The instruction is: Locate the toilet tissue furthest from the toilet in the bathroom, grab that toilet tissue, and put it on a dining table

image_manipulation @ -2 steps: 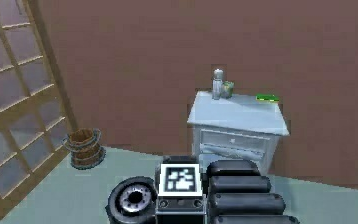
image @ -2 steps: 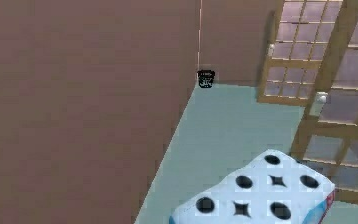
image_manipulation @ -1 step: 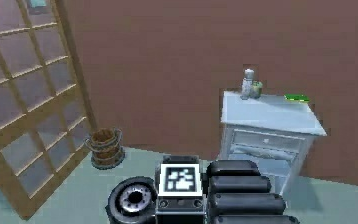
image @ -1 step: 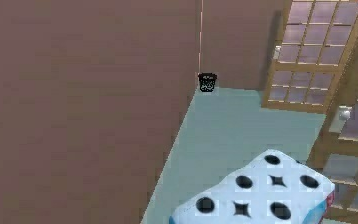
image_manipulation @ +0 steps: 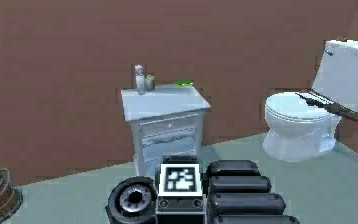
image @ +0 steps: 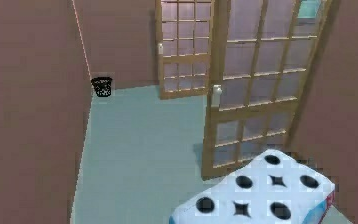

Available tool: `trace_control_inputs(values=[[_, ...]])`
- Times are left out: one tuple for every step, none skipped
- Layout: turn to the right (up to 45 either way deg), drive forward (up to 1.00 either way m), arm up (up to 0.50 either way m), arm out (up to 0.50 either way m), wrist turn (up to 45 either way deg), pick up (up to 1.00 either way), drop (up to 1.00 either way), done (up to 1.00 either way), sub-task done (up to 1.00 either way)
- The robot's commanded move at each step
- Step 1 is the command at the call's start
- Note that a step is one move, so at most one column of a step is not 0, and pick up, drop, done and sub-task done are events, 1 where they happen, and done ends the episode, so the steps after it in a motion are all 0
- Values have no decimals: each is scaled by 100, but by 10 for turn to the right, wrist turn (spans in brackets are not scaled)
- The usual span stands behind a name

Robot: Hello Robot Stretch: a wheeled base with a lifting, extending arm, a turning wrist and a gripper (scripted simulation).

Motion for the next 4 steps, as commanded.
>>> trace_control_inputs(values=[[0, 90, 0, 0, 0, 0, 0, 0, 0], [-90, 0, 0, 0, 0, 0, 0, 0, 0], [0, 95, 0, 0, 0, 0, 0, 0, 0], [450, 0, 0, 0, 0, 0, 0, 0, 0]])
